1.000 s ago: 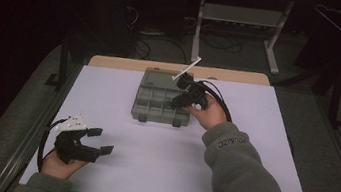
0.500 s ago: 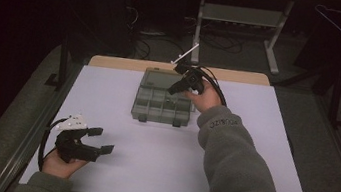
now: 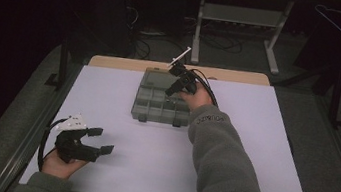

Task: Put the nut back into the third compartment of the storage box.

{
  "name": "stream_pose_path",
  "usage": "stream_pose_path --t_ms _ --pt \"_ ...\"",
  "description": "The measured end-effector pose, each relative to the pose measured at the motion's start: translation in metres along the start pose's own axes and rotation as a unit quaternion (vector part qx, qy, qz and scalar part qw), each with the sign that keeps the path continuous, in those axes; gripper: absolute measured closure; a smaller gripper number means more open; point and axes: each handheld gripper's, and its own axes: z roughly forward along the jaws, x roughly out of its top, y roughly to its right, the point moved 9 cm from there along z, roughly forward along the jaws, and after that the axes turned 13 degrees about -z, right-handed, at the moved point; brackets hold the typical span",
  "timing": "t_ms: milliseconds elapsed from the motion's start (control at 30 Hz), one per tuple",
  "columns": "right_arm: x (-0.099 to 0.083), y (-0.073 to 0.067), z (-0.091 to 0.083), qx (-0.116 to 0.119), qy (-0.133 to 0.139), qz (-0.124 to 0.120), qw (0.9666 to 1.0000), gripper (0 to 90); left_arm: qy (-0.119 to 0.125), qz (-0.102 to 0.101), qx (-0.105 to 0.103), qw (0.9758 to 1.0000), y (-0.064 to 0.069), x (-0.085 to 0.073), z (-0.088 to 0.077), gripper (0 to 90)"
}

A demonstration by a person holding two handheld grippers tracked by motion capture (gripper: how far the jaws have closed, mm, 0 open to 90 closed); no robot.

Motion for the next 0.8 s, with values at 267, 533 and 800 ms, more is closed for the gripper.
stream_pose_path --t_ms 267,533,800 --pt "-0.006 0.003 0.013 0.001 -0.017 0.005 0.9998 69.3 0.0 -0.001 -0.001 1.0 0.0 0.0 0.0 19.7" --pt "-0.011 0.001 0.022 0.006 -0.028 0.008 0.9995 69.3 0.003 -0.004 -0.002 1.0 0.0 0.001 0.0 19.7" --pt "-0.014 0.0 0.026 0.009 -0.033 0.008 0.9994 69.2 0.002 -0.002 -0.002 1.0 0.0 0.001 0.0 19.6"
